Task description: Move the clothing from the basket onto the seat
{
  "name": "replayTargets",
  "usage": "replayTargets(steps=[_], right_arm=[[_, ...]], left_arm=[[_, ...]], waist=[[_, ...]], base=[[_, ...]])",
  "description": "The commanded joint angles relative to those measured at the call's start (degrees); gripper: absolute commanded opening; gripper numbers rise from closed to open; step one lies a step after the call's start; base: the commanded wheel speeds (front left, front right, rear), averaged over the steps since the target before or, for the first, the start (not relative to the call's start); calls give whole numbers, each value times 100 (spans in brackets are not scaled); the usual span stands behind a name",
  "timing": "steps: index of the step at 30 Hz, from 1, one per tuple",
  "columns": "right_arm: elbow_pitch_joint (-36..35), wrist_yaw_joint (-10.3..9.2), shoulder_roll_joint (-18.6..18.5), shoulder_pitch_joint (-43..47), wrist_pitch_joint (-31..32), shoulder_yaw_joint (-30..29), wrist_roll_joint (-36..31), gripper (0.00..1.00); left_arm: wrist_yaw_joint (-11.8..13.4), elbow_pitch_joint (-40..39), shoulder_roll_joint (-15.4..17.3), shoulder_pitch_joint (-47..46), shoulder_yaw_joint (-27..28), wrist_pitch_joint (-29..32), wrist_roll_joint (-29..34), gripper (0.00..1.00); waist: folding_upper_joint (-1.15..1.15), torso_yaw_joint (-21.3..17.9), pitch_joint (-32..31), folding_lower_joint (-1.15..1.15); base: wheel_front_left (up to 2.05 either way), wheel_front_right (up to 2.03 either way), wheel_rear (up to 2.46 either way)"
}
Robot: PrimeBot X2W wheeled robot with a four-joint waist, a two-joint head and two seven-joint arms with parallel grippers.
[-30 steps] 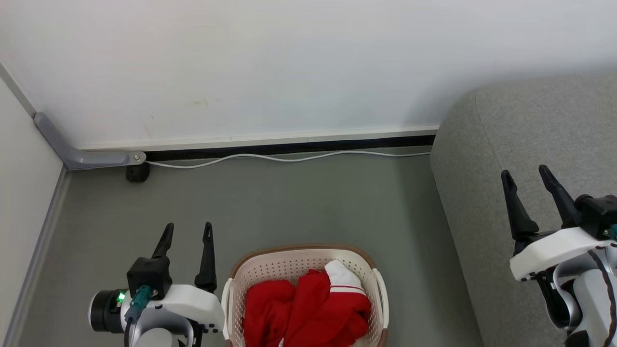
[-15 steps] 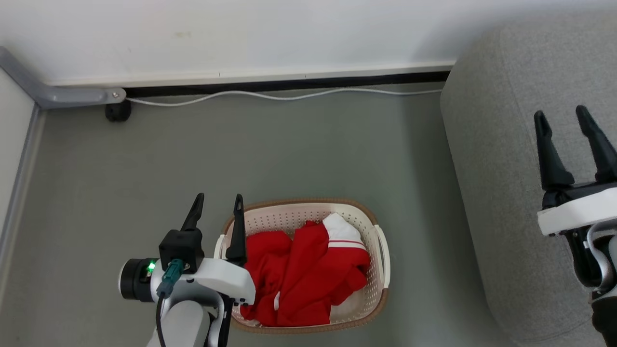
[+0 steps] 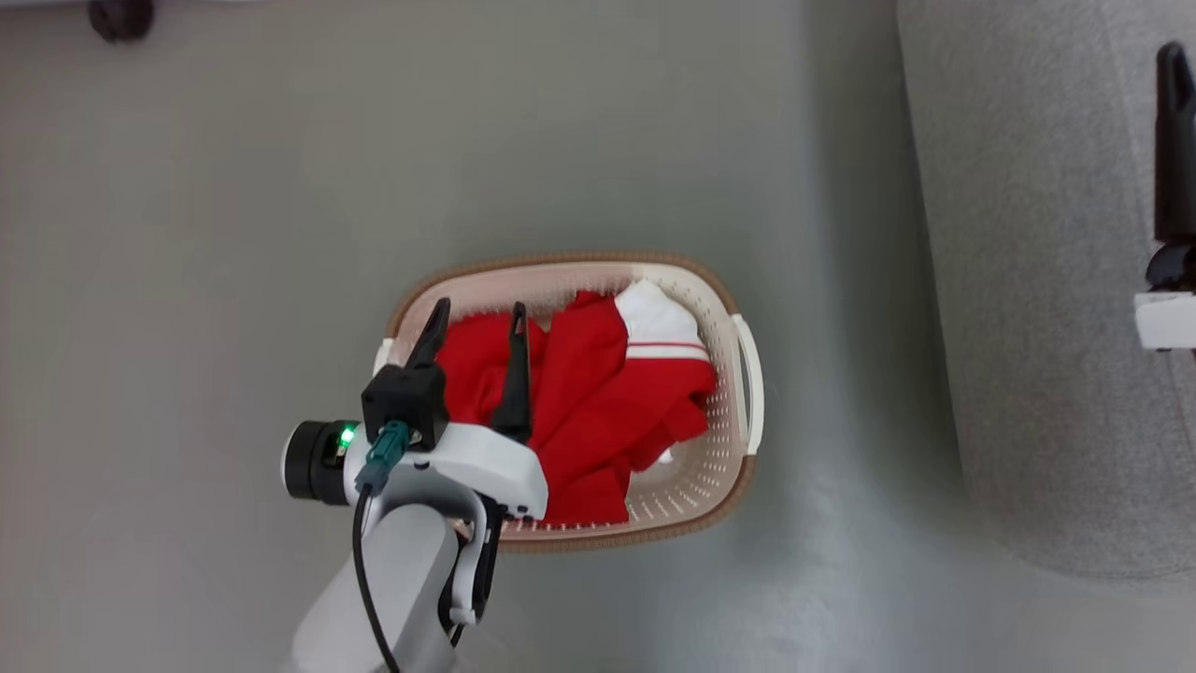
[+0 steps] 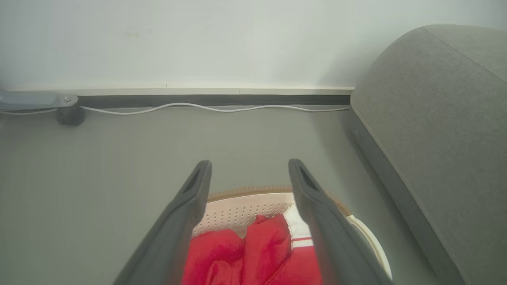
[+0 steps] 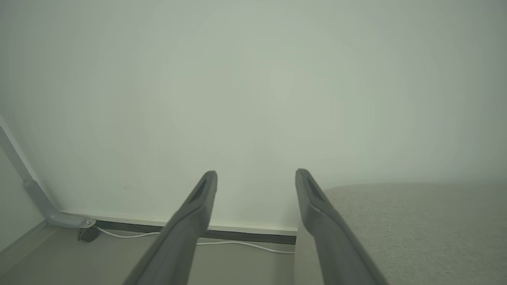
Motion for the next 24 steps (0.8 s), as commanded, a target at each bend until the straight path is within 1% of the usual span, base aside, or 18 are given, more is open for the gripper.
replayTargets(steps=[1,9,12,19,22,24], right_arm=[[-234,24,-155,-56,-60,20,57,100],[-631,24,-320,-328,-60,4,176,100],[-712,24,-346,-414,-60,1,223,100],[-870,24,-377,-553,-60,46,280,100],[-919,24,-388,-603,-60,94,284,100],[-951,24,-378,-647,-60,138,296,100]], left_arm=[[54,-60,52,-201,79,-59,-111,100],[100,441,52,-759,-368,-59,-663,100],[82,637,52,-936,-563,-59,-864,100],[-85,1352,52,-1437,-1074,-59,-1411,100],[-123,1688,52,-1643,-1340,-59,-1755,100],[-194,1890,52,-1787,-1573,-59,-1989,100]], waist=[[0,-58,465,0],[0,-111,1259,0],[0,-165,1486,0],[0,-318,1897,0],[0,-404,2024,0],[0,-471,2096,0]], base=[[0,0,0],[0,0,0],[0,0,0],[0,0,0],[0,0,0],[0,0,0]])
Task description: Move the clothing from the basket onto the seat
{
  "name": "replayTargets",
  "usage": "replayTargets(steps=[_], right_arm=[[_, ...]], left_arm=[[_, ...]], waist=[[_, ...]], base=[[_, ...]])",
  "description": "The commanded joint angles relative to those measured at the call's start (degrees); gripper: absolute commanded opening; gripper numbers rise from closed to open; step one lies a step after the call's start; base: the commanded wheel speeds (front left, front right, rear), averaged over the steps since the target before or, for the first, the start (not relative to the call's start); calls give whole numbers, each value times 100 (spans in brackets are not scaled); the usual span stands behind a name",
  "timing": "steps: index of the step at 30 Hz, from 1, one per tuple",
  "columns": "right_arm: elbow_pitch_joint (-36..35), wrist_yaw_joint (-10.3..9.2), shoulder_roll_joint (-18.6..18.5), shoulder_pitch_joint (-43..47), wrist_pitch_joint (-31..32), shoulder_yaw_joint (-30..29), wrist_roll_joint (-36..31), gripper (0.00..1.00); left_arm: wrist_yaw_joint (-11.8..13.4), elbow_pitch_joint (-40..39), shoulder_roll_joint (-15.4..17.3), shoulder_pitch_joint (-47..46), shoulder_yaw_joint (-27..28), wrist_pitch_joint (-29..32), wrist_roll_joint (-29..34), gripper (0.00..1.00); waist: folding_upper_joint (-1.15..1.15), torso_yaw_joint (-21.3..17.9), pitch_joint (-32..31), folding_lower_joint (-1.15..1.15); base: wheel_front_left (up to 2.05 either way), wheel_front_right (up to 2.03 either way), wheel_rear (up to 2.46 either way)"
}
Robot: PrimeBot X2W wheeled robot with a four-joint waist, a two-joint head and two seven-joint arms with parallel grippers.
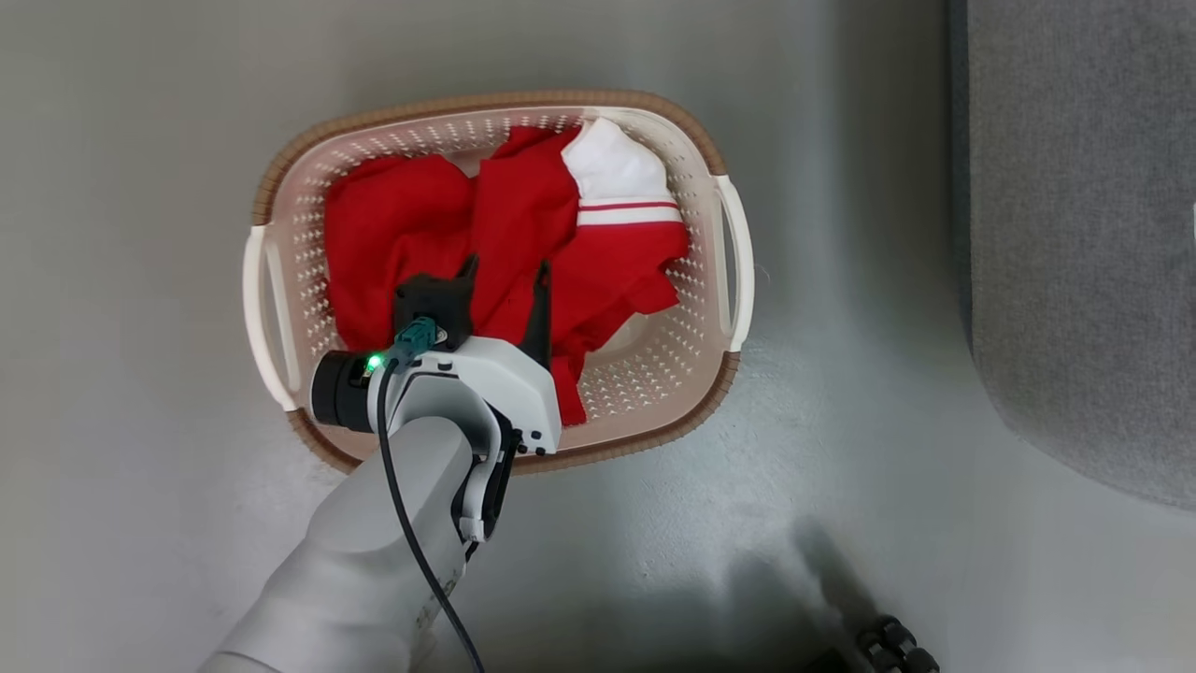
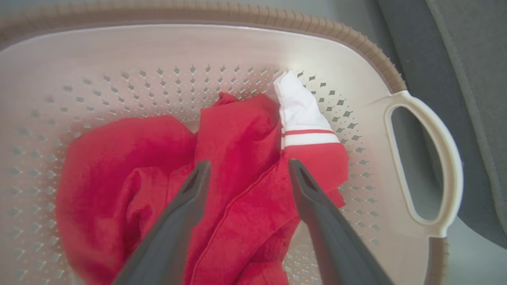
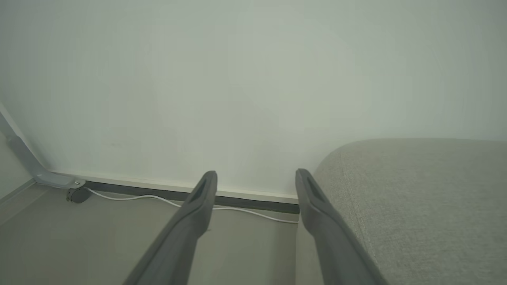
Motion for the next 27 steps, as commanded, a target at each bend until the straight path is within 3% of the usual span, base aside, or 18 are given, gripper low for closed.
replayTargets(steps=[1,9,15,27], right_arm=[[-190,24,-118,82,-34,69,74,100],[-323,24,-112,-10,-34,170,94,100],[-391,24,-53,-84,-34,246,119,100],[-670,24,144,-127,-34,348,159,100]], left_arm=[[-57,15,33,-87,-42,-52,-180,100],[-134,661,33,-736,-1227,-52,-1291,100],[-133,927,33,-1088,-1779,-52,-1766,100],[100,1429,33,-1679,-2620,179,-2615,100]], waist=[[0,-105,110,0],[0,-284,286,0],[0,-436,414,0],[0,-736,717,0]], base=[[0,0,0],[0,0,0],[0,0,0],[0,0,0]])
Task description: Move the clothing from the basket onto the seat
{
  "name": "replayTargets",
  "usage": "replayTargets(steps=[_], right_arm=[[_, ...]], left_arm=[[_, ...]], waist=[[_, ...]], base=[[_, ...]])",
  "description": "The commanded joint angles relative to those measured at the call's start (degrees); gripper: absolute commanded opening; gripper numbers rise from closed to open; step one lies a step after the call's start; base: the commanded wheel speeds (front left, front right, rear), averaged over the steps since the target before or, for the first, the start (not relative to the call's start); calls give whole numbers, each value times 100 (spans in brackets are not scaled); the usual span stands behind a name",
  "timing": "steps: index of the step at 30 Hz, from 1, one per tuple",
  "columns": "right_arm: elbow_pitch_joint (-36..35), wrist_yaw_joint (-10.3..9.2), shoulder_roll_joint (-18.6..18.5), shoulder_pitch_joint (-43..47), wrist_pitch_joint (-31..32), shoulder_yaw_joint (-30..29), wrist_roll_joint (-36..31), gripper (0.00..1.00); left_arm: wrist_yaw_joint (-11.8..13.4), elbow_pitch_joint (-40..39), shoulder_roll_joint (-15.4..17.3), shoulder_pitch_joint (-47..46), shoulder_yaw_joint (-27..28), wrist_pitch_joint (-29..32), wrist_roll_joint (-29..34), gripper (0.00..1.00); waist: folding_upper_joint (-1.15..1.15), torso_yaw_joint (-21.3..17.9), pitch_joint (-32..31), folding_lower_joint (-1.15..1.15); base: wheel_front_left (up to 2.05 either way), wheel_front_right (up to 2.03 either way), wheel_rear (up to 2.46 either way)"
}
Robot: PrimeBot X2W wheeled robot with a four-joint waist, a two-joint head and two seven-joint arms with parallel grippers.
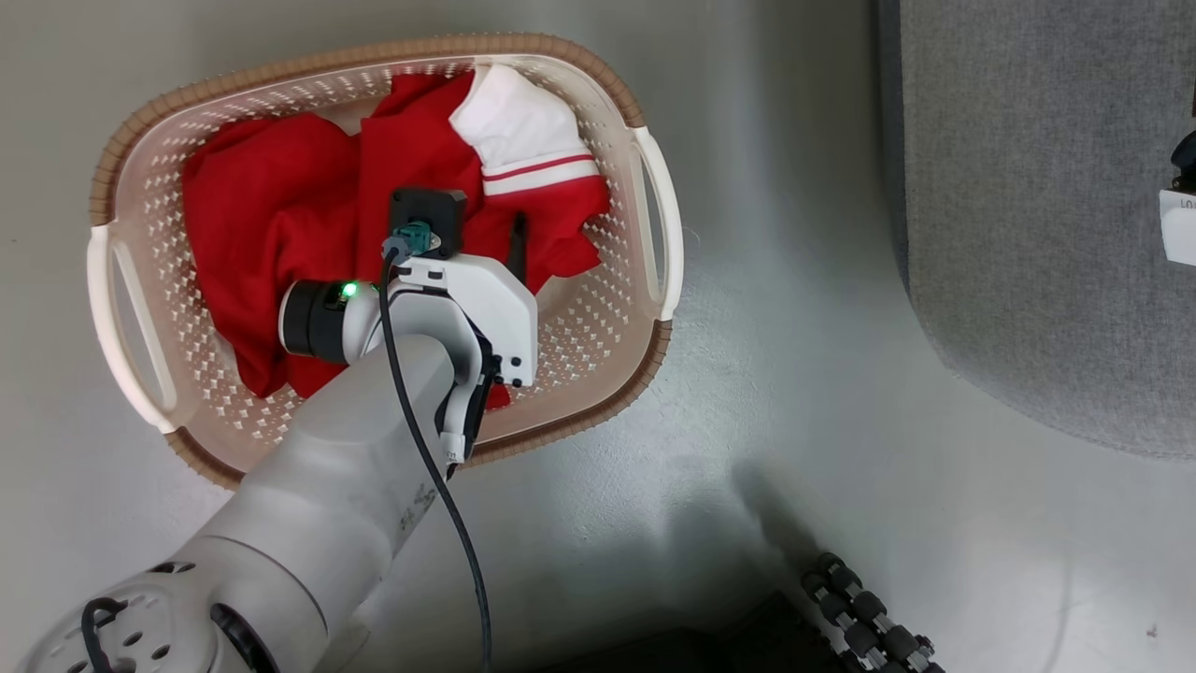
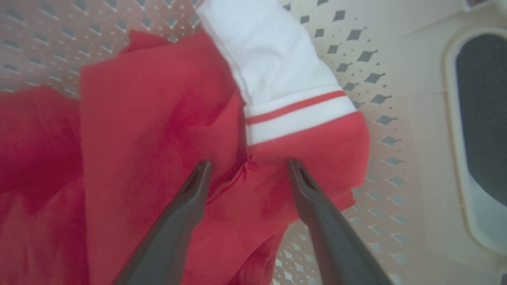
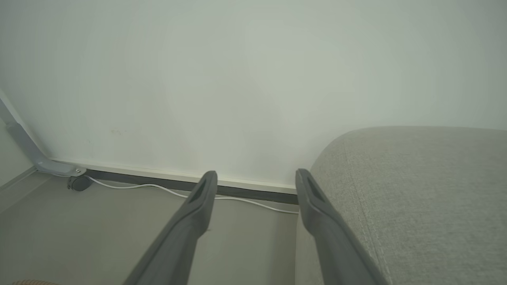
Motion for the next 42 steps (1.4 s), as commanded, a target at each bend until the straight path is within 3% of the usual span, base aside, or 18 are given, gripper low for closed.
replayTargets(steps=[1,6,13,14,15,28,42], right_arm=[[-187,23,-56,187,-34,45,42,100],[-215,23,-56,251,-34,29,50,100],[-182,23,-40,292,-34,-45,75,100],[-173,23,-32,292,-34,-57,77,100],[-162,23,-24,286,-34,-65,81,100],[18,23,177,104,-34,-72,130,100],[561,23,147,464,-34,21,30,100]], left_arm=[[59,11,-3,-60,-26,21,-97,100],[114,84,-3,-140,-161,122,-284,100],[-18,107,-3,-212,-288,573,-229,100],[-31,107,-3,-223,-295,598,-209,59],[-50,98,-3,-235,-300,593,-192,0],[2,246,-3,-128,-320,207,-179,0],[-67,-1,-3,654,-322,-204,-410,0]], waist=[[0,-35,36,0],[0,-74,87,0],[0,-124,118,0],[0,-129,120,0],[0,-135,121,0],[0,-238,-121,0],[0,43,-1440,0]], base=[[0,0,0],[0,0,0],[0,0,0],[0,0,0],[0,0,0],[0,0,0],[0,0,0]])
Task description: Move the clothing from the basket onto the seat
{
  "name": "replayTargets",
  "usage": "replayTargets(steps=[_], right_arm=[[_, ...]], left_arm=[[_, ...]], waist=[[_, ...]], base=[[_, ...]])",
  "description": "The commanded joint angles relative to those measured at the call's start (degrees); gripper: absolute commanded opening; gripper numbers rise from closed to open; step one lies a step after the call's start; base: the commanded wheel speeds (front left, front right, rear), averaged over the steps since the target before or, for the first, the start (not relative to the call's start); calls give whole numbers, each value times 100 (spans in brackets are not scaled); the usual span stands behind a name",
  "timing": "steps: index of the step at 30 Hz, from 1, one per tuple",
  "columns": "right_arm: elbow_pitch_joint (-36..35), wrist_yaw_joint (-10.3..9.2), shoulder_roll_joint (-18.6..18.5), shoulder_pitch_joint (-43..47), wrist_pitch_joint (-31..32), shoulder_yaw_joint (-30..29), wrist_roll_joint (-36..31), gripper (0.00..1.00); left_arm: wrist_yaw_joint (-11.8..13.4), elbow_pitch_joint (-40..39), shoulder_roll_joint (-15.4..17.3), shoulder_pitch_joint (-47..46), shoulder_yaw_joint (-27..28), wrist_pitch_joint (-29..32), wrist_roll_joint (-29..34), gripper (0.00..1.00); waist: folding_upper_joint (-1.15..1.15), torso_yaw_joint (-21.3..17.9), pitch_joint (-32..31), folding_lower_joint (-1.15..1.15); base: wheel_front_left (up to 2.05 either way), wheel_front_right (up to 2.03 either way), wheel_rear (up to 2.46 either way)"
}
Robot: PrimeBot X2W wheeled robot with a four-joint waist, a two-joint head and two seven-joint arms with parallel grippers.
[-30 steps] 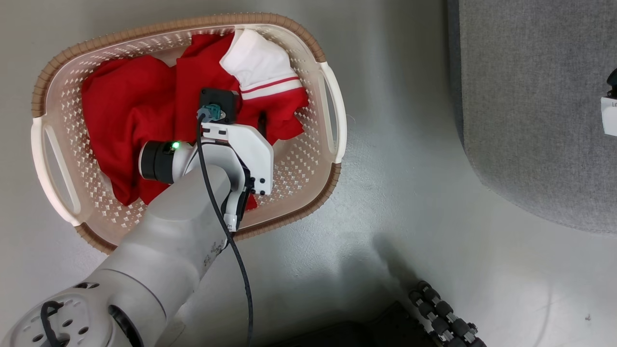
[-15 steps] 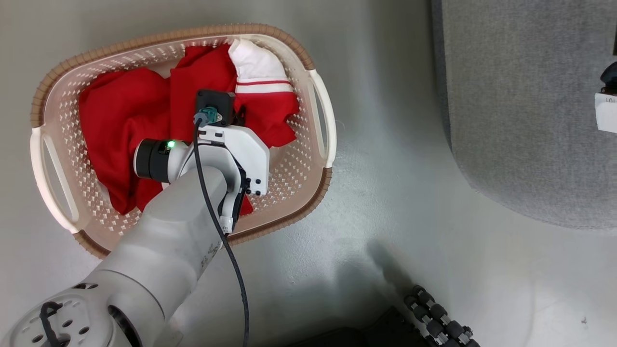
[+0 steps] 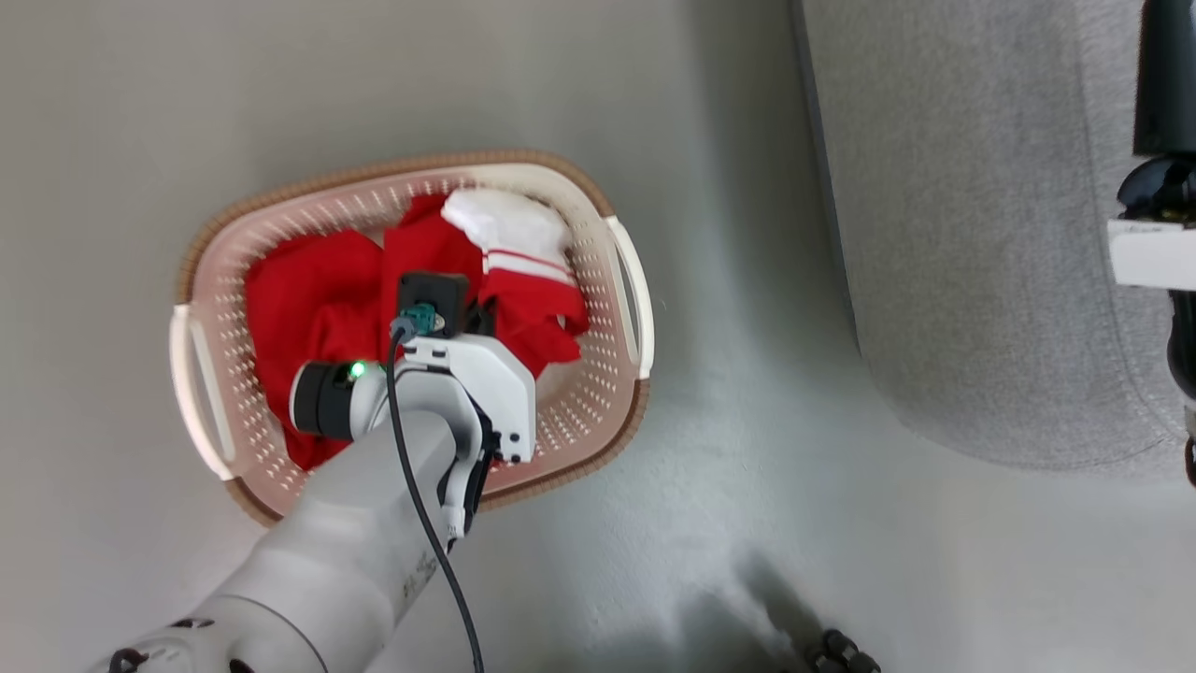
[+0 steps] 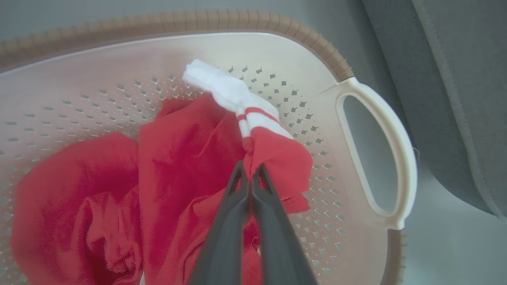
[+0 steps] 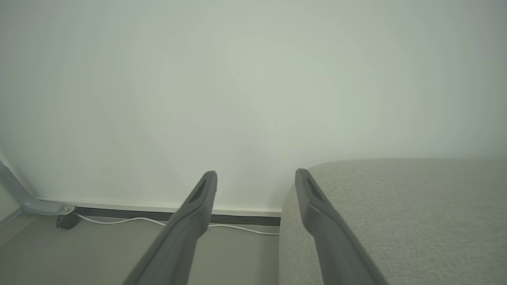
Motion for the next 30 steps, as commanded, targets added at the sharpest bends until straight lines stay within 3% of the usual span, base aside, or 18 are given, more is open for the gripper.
replayTargets(steps=[1,7,16,28,30], right_arm=[[-43,23,-109,302,-34,47,-24,100],[224,23,-115,591,-34,142,-117,100],[532,23,-39,941,-34,223,-241,100],[996,23,149,1646,-34,237,-549,100],[1029,23,177,1692,-34,241,-569,100]], left_arm=[[-39,-94,-18,190,56,-68,-62,0],[-32,-379,-18,495,599,-76,380,0],[-177,-879,-18,1375,2123,-77,1743,0],[-505,-2135,-18,2598,4082,-77,3446,0],[-524,-2240,-18,2662,4229,-77,3550,0]], waist=[[0,124,-385,0],[0,299,-1016,0],[0,494,-1881,0],[0,859,-3098,0],[0,879,-3176,0]], base=[[0,0,0],[0,0,0],[0,0,0],[0,0,0],[0,0,0]])
